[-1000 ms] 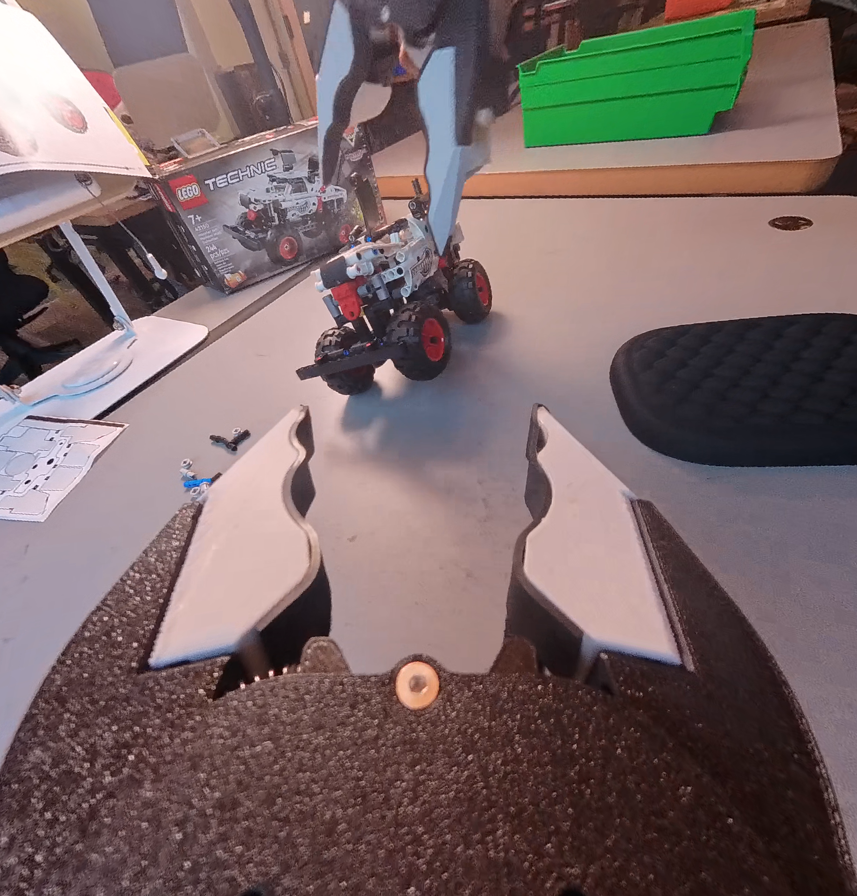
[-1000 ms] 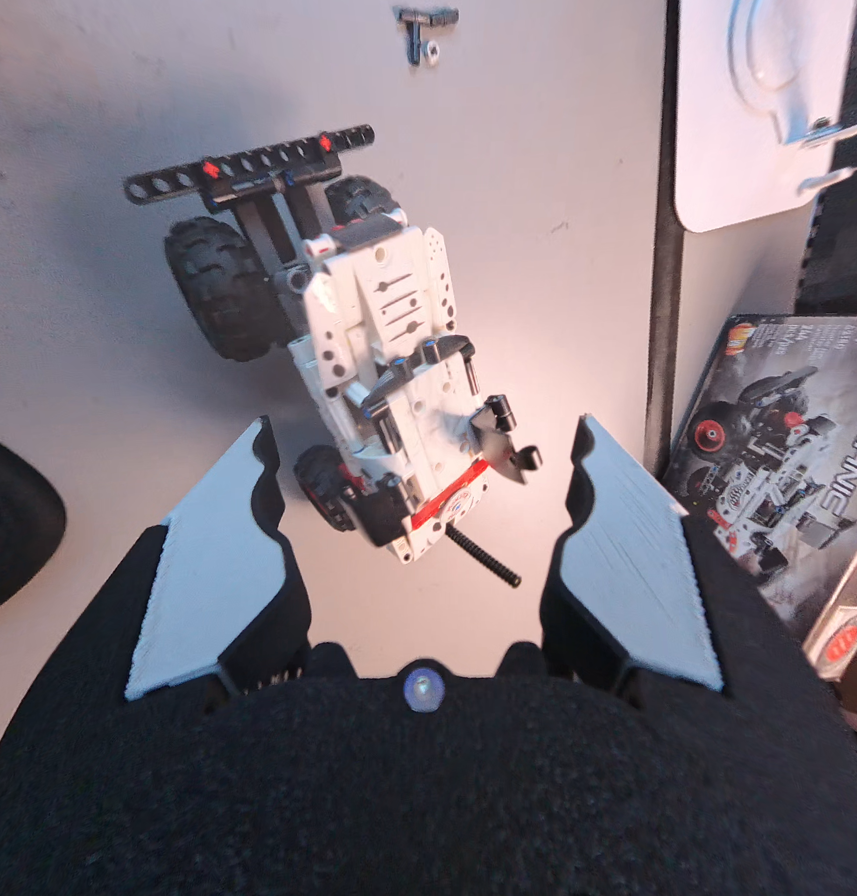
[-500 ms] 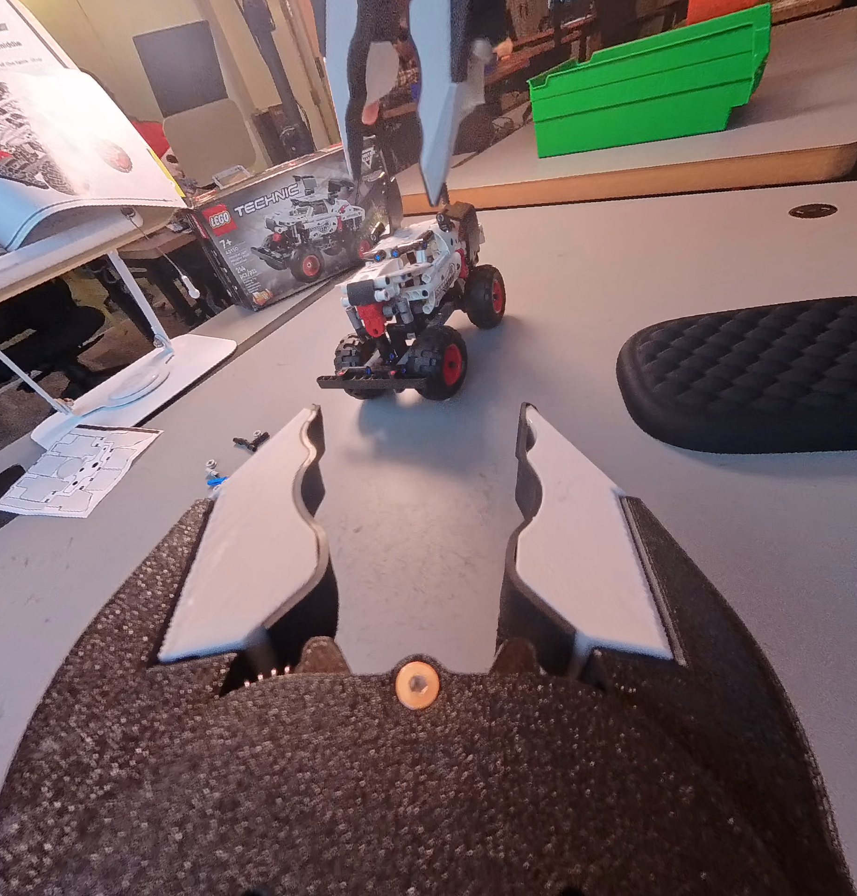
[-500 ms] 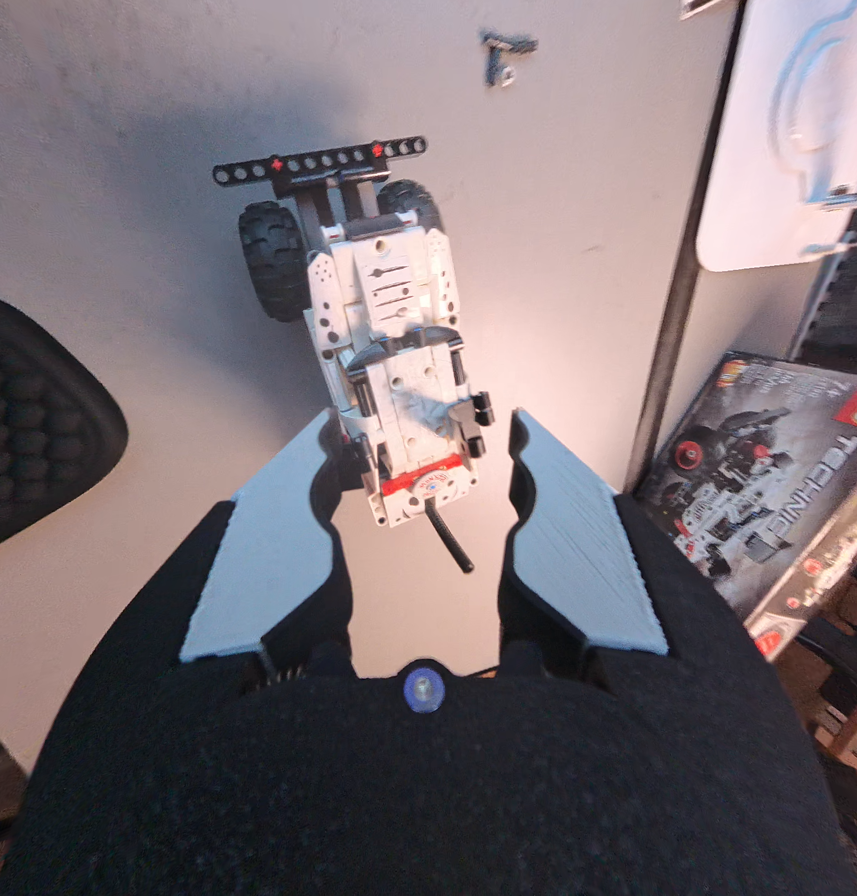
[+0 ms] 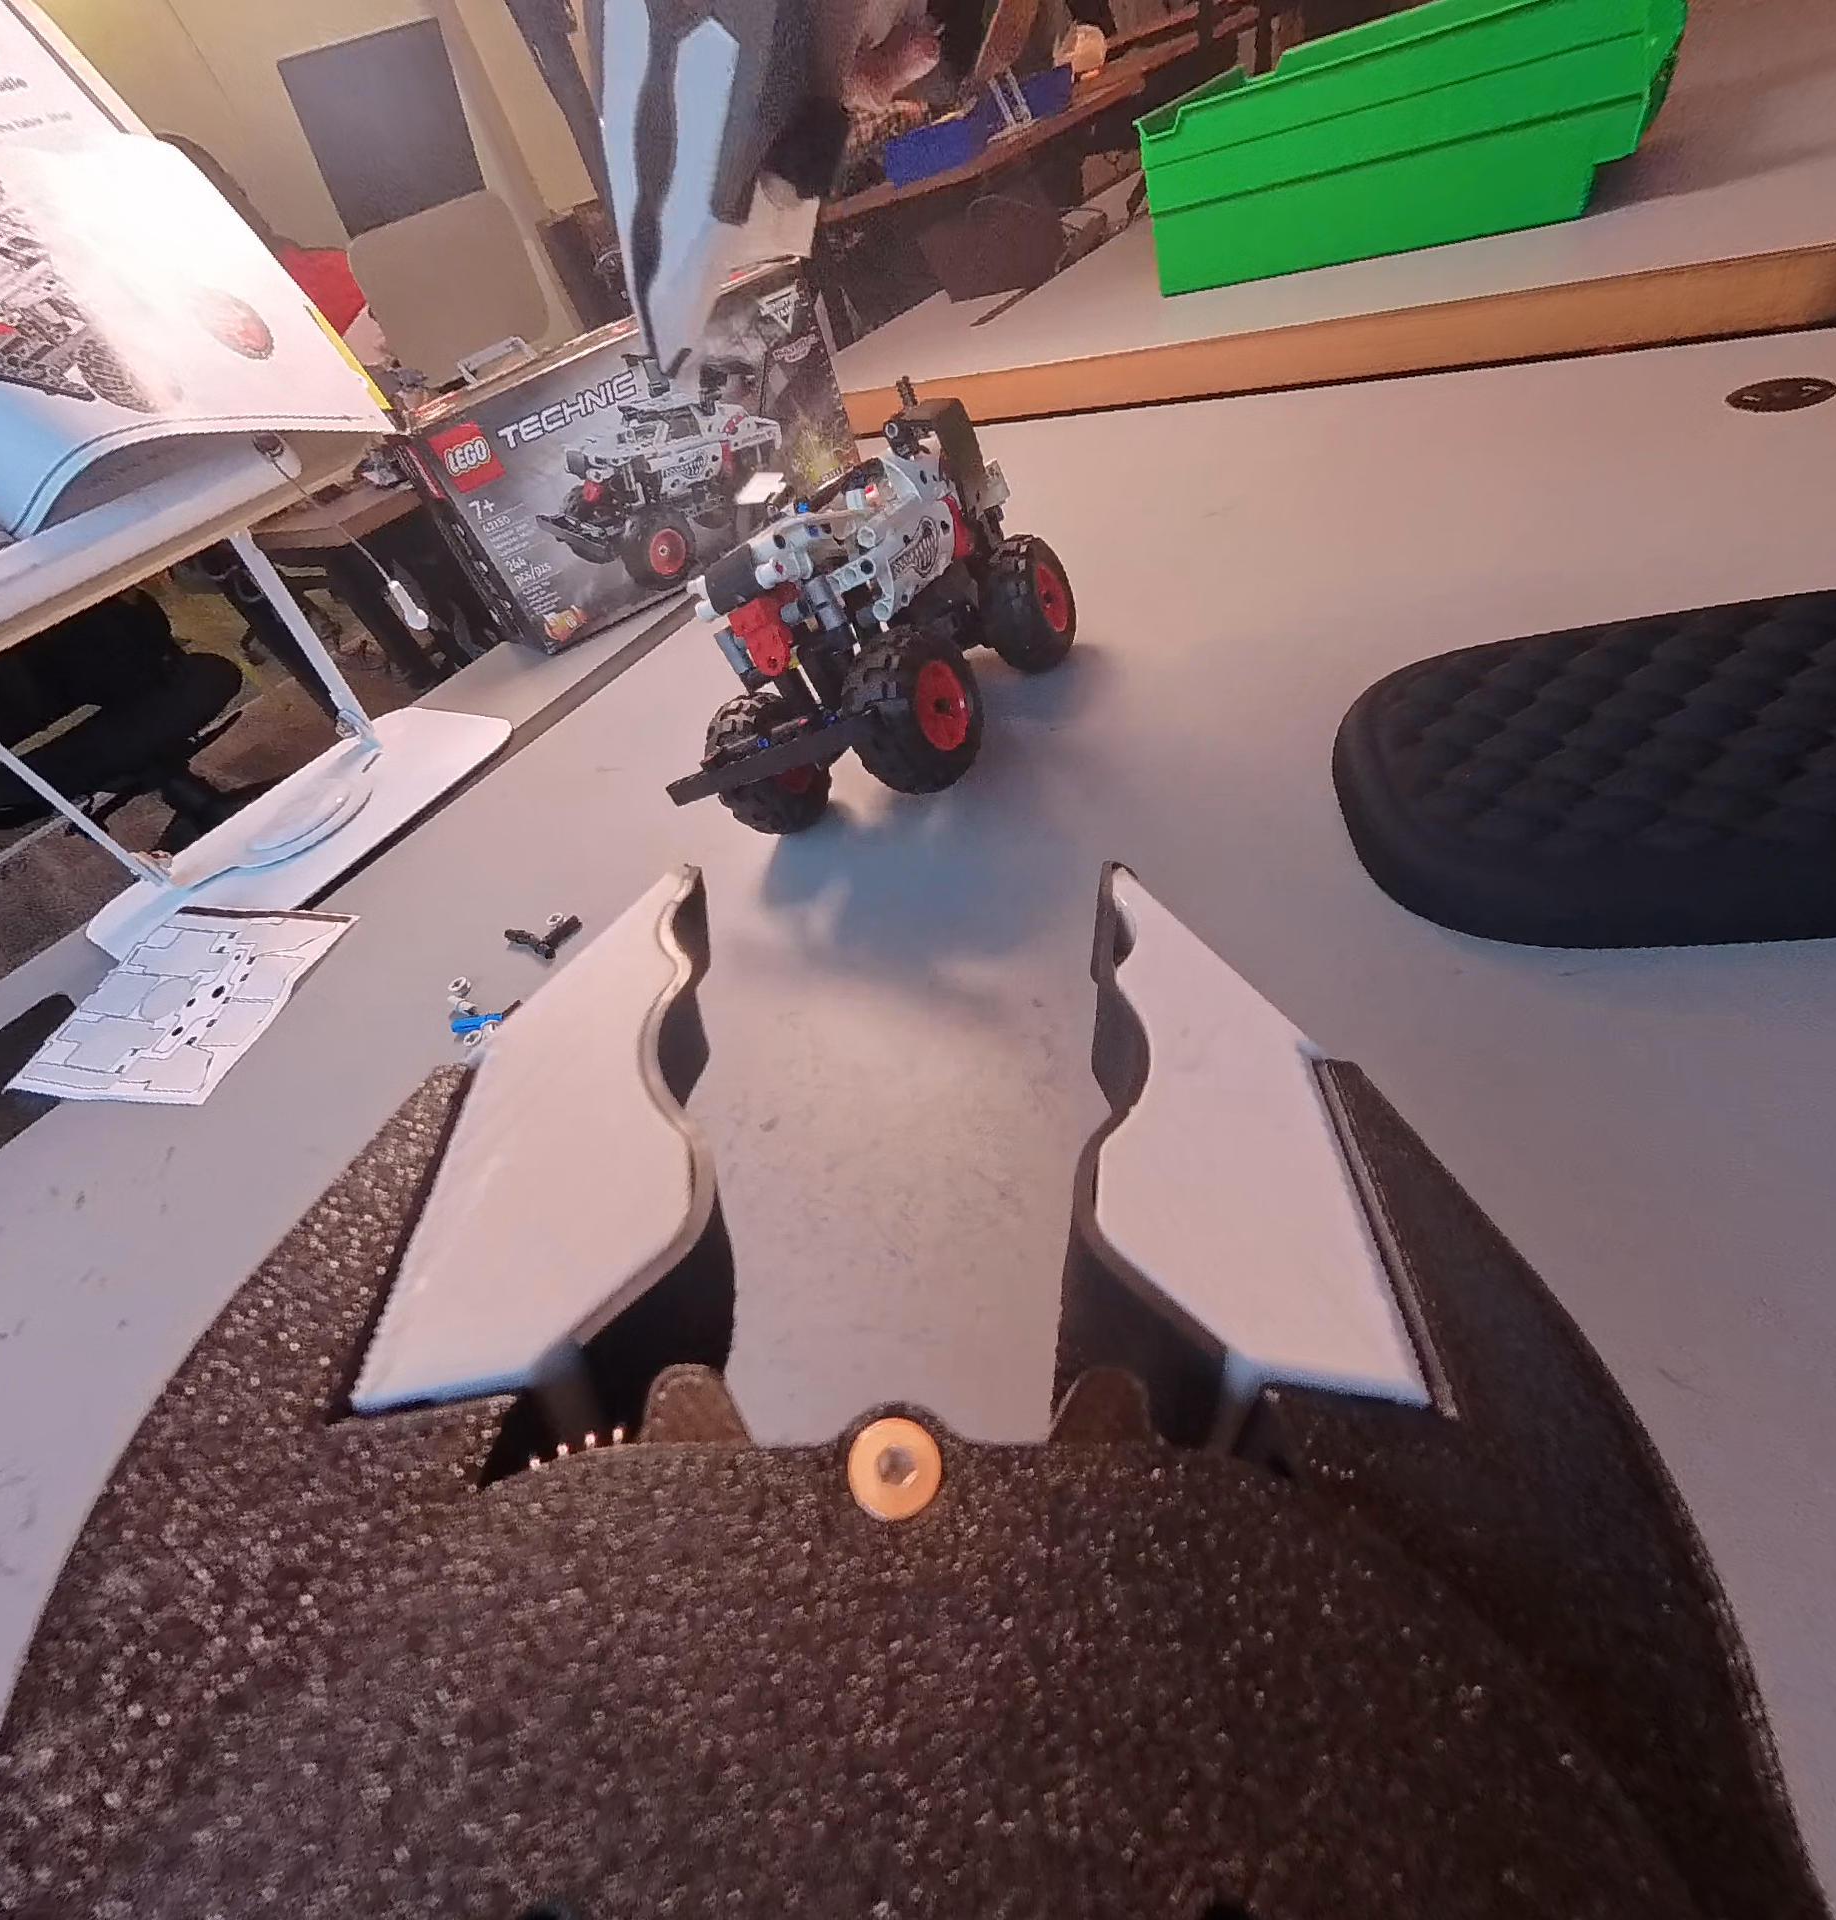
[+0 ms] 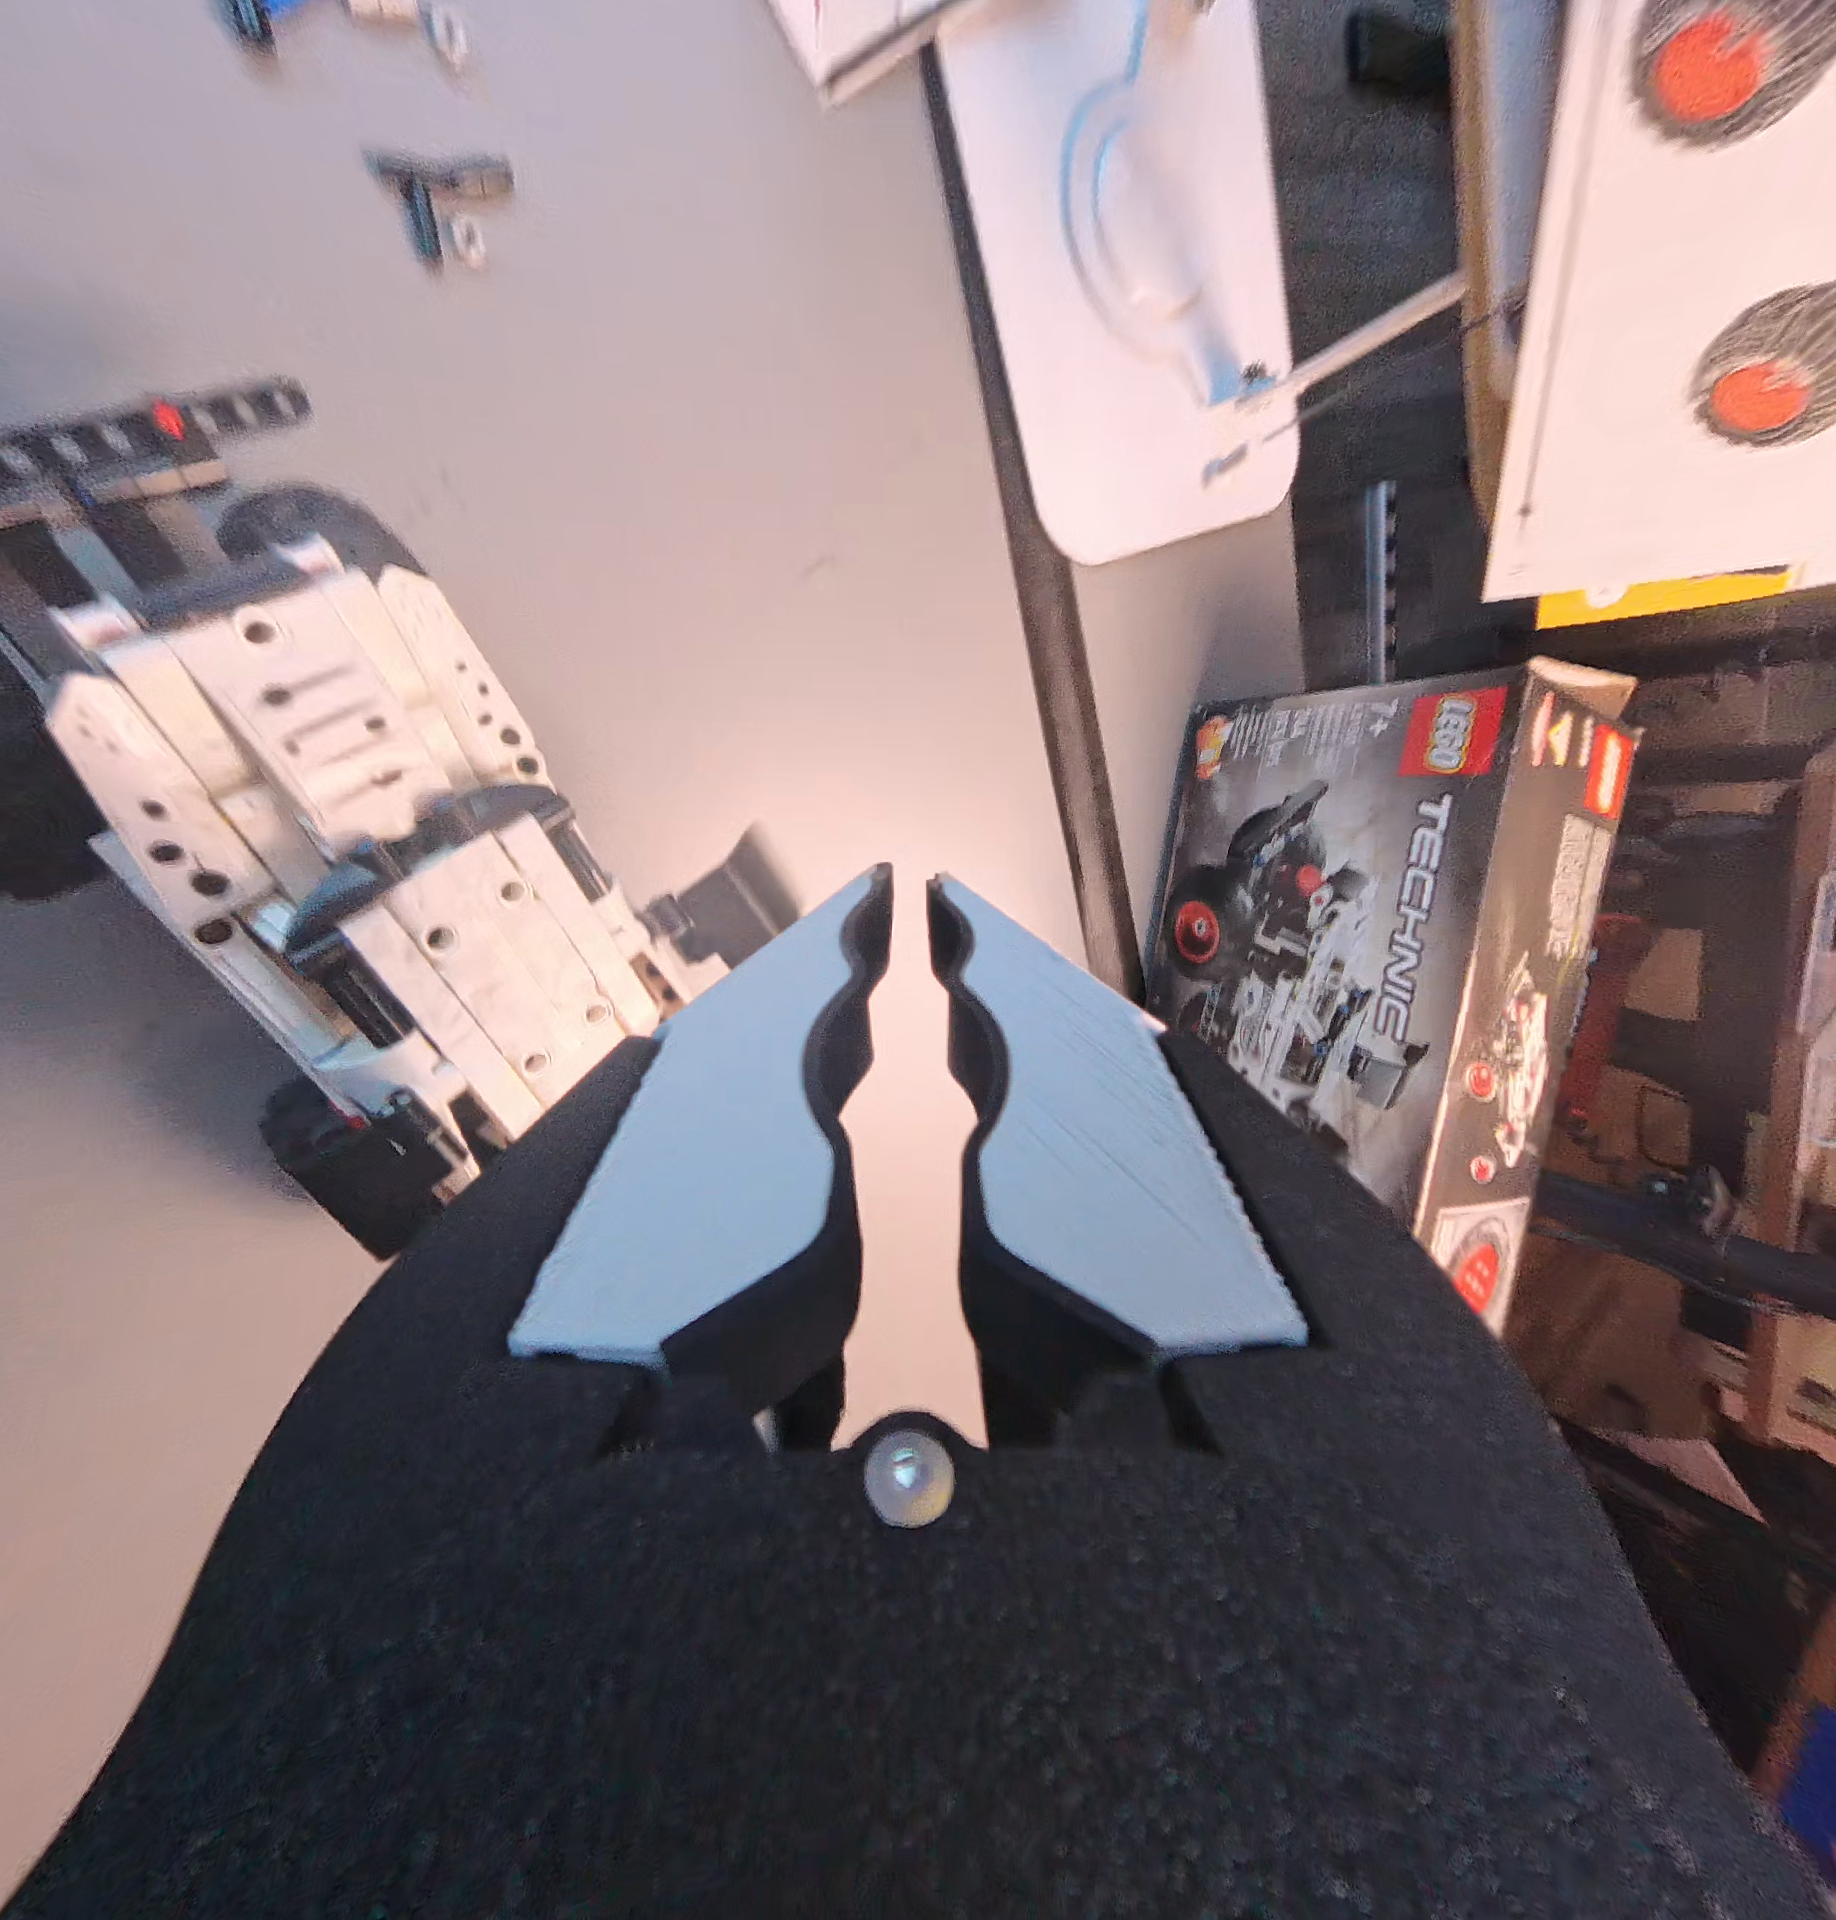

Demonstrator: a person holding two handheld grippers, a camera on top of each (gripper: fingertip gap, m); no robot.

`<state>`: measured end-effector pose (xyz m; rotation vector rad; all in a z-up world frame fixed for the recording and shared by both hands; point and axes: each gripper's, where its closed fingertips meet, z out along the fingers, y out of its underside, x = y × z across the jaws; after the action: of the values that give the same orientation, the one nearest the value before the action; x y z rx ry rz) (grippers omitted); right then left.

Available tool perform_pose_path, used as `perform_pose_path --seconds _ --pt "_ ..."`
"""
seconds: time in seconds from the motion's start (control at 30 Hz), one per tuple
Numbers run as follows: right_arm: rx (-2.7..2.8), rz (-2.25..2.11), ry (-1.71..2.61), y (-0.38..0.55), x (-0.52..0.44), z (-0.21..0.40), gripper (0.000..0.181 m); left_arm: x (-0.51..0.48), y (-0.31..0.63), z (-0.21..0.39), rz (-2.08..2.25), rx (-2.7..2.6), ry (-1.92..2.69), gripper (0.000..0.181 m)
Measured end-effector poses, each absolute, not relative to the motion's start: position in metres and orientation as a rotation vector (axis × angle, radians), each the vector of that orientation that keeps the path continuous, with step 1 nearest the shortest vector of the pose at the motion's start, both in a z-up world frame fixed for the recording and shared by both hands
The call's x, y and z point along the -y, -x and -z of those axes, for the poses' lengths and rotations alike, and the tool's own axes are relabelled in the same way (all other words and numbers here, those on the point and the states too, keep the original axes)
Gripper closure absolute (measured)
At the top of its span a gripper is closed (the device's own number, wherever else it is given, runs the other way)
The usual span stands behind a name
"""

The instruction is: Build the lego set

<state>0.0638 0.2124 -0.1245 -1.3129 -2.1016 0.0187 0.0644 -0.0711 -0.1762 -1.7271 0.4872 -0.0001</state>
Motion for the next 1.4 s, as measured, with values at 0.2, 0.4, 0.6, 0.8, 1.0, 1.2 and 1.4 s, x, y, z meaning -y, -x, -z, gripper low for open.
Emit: perform_pose_path --seconds 0.2,0.4,0.6,0.8,1.0,1.2,1.4 --pt "2.356 -0.346 1.475 -0.087 -0.156 0.137 0.105 0.071 -0.062 0.174 0.014 -0.466 1.722 0.108" --pt "2.570 -0.101 1.315 -0.087 -0.139 0.185 0.078 0.070 -0.063 0.176 0.012 -0.472 1.732 0.108" --pt "2.766 0.188 1.271 -0.090 -0.139 0.207 0.099 0.070 -0.062 0.176 0.026 -0.467 1.730 0.108" --pt "2.645 0.413 1.416 -0.080 -0.184 0.166 0.100 0.071 -0.062 0.174 0.053 -0.459 1.727 0.108" --pt "2.534 0.671 1.413 -0.041 -0.199 0.169 0.101 0.072 -0.061 0.173 0.067 -0.452 1.718 0.108" --pt "2.470 0.689 1.340 0.006 -0.185 0.196 0.101 0.073 -0.061 0.171 0.073 -0.451 1.709 0.108" --pt "2.364 0.723 1.387 0.012 -0.211 0.210 0.095 0.075 -0.061 0.168 0.086 -0.444 1.692 0.108"
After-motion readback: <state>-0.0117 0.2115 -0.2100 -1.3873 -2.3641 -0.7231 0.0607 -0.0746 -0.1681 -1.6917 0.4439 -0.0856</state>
